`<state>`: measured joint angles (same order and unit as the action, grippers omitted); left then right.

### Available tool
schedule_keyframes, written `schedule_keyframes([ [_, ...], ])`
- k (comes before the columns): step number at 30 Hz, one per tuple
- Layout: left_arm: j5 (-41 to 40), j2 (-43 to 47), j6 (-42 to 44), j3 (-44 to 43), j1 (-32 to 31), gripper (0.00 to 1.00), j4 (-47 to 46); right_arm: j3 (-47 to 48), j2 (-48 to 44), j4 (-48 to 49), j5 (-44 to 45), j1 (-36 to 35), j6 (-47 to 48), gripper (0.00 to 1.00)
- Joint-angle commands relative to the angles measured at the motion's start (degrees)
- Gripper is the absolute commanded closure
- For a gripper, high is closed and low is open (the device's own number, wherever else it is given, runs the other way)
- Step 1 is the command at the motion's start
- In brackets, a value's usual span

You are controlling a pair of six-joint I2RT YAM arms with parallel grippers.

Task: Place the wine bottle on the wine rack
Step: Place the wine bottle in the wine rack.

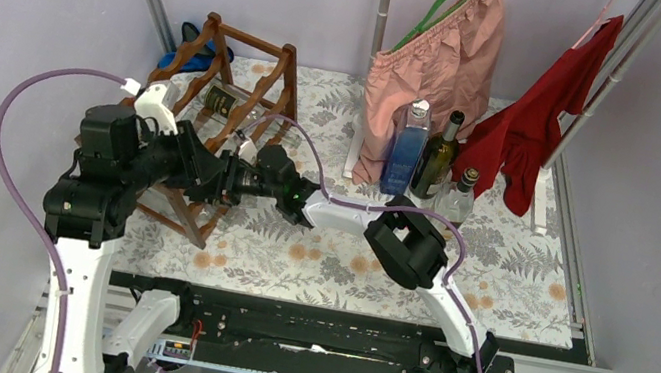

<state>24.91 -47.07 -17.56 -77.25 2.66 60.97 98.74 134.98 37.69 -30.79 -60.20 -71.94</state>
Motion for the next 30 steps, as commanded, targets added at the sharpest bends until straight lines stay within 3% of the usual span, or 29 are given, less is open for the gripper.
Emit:
schedule_keyframes([
  [1,-0.2,3.0,7.8,2.2,-0.2,0.61,-1.1,2.6,-0.6,8.4,0.9,-0.6,-2.8,0.60],
  [6,-4.5,7.4,14.4,5.0,-0.2,0.53,-1.2,2.7,0.1,8.5,1.3,-0.6,-4.0,0.59],
  [8,-6.7,7.2,14.9,4.7,-0.2,0.56,-1.0,2.8,0.2,8.3,1.2,-0.6,-4.0,0.59],
  [9,-6.9,6.5,14.7,3.8,-0.1,0.61,-0.7,2.8,0.2,8.2,1.3,-0.6,-4.0,0.59],
  [11,-4.5,4.4,15.2,2.3,-0.2,0.87,0.4,2.7,0.4,7.8,1.3,-0.6,-3.8,0.59],
  [14,-1.3,3.1,16.9,2.6,-0.2,0.96,2.6,2.6,0.4,7.4,1.5,-0.6,-3.5,0.59],
  [21,0.8,4.0,15.1,8.7,-1.0,0.95,-3.4,2.7,0.7,7.1,1.8,-0.6,-3.2,0.59],
  [25,-1.2,4.0,21.7,8.6,-2.0,0.87,-4.1,1.8,0.2,6.7,1.7,-0.5,-3.0,0.59],
  [30,-6.4,4.6,21.4,12.2,-10.1,0.86,-9.7,1.4,0.0,6.7,1.9,-0.5,-3.1,0.59],
])
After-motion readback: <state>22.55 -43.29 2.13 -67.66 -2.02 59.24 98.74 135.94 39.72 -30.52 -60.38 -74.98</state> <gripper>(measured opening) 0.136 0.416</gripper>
